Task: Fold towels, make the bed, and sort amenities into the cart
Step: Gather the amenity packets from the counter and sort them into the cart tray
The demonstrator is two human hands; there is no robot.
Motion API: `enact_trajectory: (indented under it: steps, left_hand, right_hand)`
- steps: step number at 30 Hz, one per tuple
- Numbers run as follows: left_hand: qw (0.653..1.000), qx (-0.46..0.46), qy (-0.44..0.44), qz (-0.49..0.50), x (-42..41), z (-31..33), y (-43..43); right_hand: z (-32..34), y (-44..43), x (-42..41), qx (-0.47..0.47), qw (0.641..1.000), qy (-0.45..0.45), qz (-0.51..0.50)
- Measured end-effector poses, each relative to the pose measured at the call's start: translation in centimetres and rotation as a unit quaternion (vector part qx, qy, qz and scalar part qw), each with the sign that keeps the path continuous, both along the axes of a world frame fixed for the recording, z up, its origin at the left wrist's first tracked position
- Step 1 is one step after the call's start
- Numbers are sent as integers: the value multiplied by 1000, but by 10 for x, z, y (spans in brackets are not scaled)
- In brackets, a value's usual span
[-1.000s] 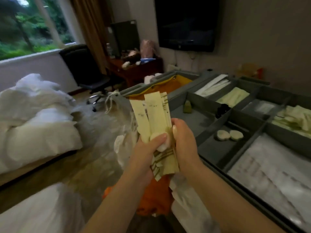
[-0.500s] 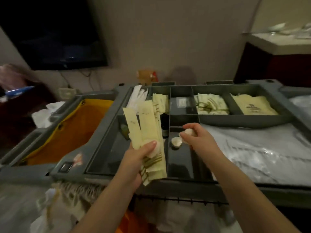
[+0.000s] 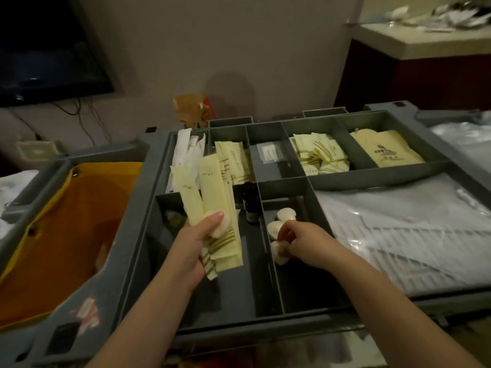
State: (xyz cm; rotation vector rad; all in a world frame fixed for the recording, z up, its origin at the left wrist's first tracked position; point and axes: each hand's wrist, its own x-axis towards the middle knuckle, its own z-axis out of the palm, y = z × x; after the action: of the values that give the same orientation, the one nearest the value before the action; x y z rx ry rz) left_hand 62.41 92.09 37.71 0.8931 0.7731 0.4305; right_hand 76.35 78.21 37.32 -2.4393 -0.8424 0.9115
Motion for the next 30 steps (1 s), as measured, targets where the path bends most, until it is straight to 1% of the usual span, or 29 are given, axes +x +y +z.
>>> enact_trajectory:
  steps: [2,4,6,8,10,12,15,17,23,30]
  left_hand:
    - [1000,-4,-9,-30,4,0,9]
    - [998,0,-20,-59,7,2,16]
    - [996,7,-30,-81,7,5,23]
    - [995,12,-35,-93,8,8,29]
    - [994,13,-37,-101,9,9,31]
    - [993,12,-44,-109,11,11,31]
    - [990,31,-62,-122,10,13,33]
    - [989,42,-74,-119,6,12,38]
    - [984,119,-60,-120,-6,6,47]
    - [989,93,-59,-102,-9,-1,51]
  right_hand:
    - [-5,-1,-1,36,998,-15,-42]
    - [-8,-1,0,80,991,-54,-93]
    - [-4,1,-2,150,973,-103,-143]
    - [4,6,-7,240,944,-132,-186]
    - [16,17,-15,309,922,-126,-197]
    - [29,33,-25,343,920,-81,-171]
    - [43,59,-39,370,920,4,-130]
    - [48,74,-43,375,917,36,-130]
    - [40,105,-53,322,929,30,-181]
    - [29,118,-46,302,928,74,-207]
